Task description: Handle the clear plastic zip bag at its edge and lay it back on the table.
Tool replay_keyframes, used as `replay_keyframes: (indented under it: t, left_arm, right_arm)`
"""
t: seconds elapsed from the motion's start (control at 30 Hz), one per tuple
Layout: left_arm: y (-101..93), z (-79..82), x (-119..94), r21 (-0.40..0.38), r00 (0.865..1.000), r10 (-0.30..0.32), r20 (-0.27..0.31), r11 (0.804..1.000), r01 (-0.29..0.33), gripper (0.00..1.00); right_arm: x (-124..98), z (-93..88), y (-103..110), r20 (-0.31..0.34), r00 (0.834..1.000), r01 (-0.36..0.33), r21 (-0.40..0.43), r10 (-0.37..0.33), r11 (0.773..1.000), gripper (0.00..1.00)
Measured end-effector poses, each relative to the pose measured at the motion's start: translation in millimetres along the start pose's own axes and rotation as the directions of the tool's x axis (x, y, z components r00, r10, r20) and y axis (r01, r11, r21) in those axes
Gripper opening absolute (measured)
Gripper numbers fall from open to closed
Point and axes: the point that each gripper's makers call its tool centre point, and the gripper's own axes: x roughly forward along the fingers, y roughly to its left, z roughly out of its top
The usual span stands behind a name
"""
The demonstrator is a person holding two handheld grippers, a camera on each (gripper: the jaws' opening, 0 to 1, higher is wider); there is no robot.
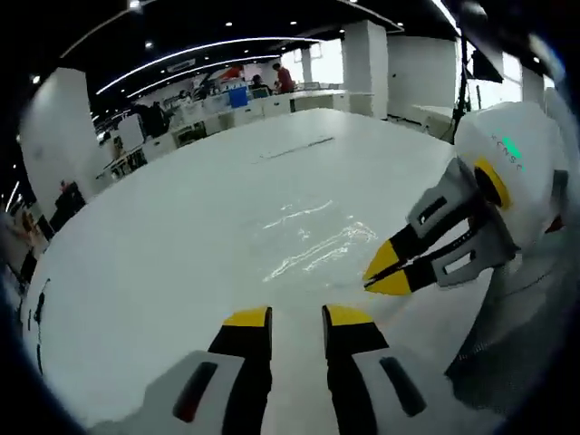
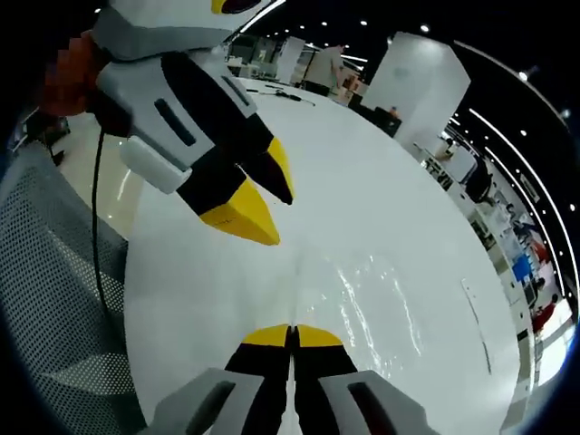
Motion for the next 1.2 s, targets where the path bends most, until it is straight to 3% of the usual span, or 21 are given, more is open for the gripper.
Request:
replay_keyframes:
  t: [0.13,0.23,0.4,0.53,0.6,0.67,0.8,1.03,1.2]
  left_arm:
    - [-6.6,1.6,6.1,0.175,0.999,-0.035,-0.02,0.984,0.038,0.2]
    - [-12.4,-0.4,10.0,0.315,0.998,-0.055,-0.042,0.947,0.065,0.19]
    - [-19.0,-0.6,12.2,0.424,0.995,-0.081,-0.056,0.9,0.097,0.17]
    - [-27.5,-0.1,10.2,0.533,0.992,-0.102,-0.072,0.837,0.125,0.13]
    - [-29.1,-2.0,9.9,0.578,0.992,-0.099,-0.084,0.806,0.13,0.05]
    - [-30.7,-4.1,10.1,0.575,0.99,-0.107,-0.094,0.806,0.142,0.02]
    - [-33.1,-6.9,9.5,0.598,0.988,-0.112,-0.102,0.787,0.151,0.0]
    - [-31.1,-6.2,6.1,0.591,0.989,-0.113,-0.1,0.793,0.151,0.0]
    - [-31.5,-4.8,5.7,0.596,0.988,-0.121,-0.101,0.787,0.157,0.0]
  right_arm:
    - [-1.3,-0.6,2.4,0.0,1.0,-0.01,-0.029,0.01,1.0,0.0]
    - [-2.3,-0.7,2.5,0.001,1.0,-0.013,-0.034,0.013,0.999,0.0]
    - [-3.6,-0.3,3.8,0.003,1.0,-0.019,-0.06,0.019,0.998,0.0]
    - [-4.6,-0.4,4.1,0.006,1.0,-0.022,-0.078,0.022,0.997,0.0]
    - [-5.3,-0.8,3.3,0.007,1.0,-0.022,-0.082,0.023,0.996,0.0]
    - [-6.0,-1.0,2.0,0.01,1.0,-0.021,-0.079,0.022,0.997,0.0]
    - [-7.4,-0.3,-1.8,0.021,1.0,-0.014,-0.067,0.016,0.998,0.0]
    - [-10.6,10.2,-4.8,0.07,0.997,-0.008,-0.067,0.012,0.998,0.06]
    - [-13.2,28.1,-4.2,0.127,0.992,-0.009,-0.089,0.021,0.996,0.08]
